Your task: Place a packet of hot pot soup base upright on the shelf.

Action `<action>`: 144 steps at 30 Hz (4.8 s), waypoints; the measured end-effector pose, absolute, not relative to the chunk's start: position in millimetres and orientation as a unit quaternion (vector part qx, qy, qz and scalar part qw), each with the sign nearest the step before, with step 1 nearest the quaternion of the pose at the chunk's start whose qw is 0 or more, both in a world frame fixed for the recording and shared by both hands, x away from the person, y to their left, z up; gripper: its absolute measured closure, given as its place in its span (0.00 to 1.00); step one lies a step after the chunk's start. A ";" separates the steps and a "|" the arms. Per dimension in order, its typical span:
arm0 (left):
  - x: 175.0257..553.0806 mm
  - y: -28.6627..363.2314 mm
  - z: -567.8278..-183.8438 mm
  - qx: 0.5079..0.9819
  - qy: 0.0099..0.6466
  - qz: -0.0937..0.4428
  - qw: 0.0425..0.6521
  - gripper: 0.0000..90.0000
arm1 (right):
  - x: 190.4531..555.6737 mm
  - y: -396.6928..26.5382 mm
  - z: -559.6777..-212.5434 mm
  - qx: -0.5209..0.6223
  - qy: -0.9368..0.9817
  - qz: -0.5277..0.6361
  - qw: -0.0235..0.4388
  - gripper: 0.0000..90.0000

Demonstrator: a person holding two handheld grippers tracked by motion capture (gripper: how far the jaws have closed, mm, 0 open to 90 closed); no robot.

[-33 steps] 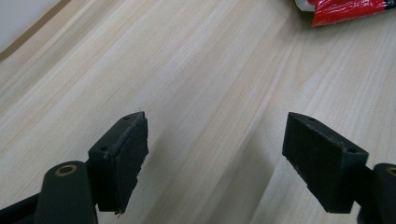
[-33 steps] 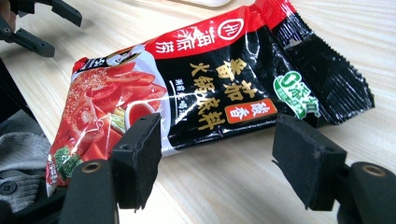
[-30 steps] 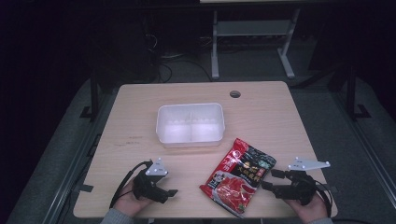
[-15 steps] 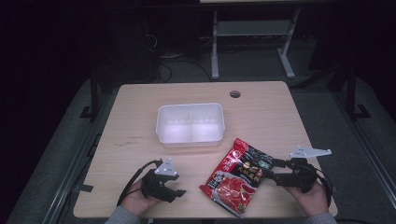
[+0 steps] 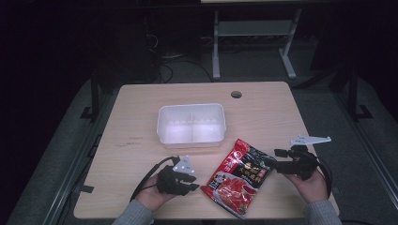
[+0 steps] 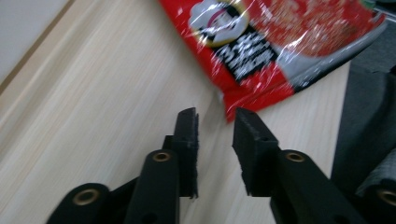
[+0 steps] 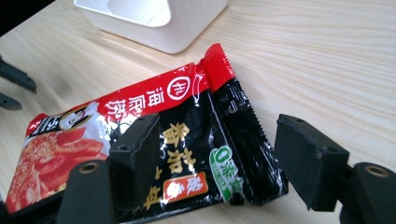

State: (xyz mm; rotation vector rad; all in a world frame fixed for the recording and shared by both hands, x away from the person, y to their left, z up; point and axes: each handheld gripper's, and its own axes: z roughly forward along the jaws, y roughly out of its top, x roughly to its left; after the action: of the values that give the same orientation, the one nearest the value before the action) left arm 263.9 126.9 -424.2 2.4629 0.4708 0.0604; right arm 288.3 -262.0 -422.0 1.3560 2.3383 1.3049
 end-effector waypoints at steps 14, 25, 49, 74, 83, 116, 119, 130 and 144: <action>265.0 74.7 -422.2 0.961 0.121 0.017 0.248 0.92 | 307.8 -268.5 -436.3 0.467 0.780 0.414 0.052 0.33; 264.6 68.9 -430.0 0.968 0.113 0.025 0.222 0.92 | 307.5 -274.8 -453.5 0.482 0.768 0.422 -0.004 0.35; 265.0 72.4 -431.6 0.964 0.127 0.043 0.230 0.83 | 312.6 -261.6 -471.8 0.490 0.763 0.418 -0.047 0.76; 288.8 83.3 -435.2 0.927 0.196 -0.057 0.316 0.29 | 278.7 -264.2 -404.9 0.406 0.759 0.509 0.009 0.95; 293.0 70.2 -437.4 0.918 0.190 -0.097 0.334 0.37 | 268.7 -251.2 -380.7 0.358 0.765 0.535 0.023 0.96; 290.6 75.4 -428.5 0.925 0.170 -0.069 0.332 0.84 | 281.0 -241.1 -399.5 0.352 0.768 0.535 -0.029 0.51; 290.6 75.9 -428.8 0.924 0.171 -0.070 0.335 0.84 | 283.2 -234.9 -403.8 0.347 0.773 0.530 -0.045 0.56; 291.0 78.4 -429.7 0.923 0.168 -0.073 0.338 0.80 | 284.4 -234.9 -404.2 0.350 0.763 0.539 -0.066 0.78; 278.7 107.6 -423.2 0.917 0.186 -0.036 0.350 0.63 | 274.4 -225.8 -385.0 0.357 0.768 0.530 -0.038 0.80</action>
State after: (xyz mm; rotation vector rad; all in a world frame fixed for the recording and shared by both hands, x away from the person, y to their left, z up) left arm 278.7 107.6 -423.2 2.3765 0.4814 -0.0932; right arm 274.4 -225.8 -385.0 1.1507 2.4731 1.7065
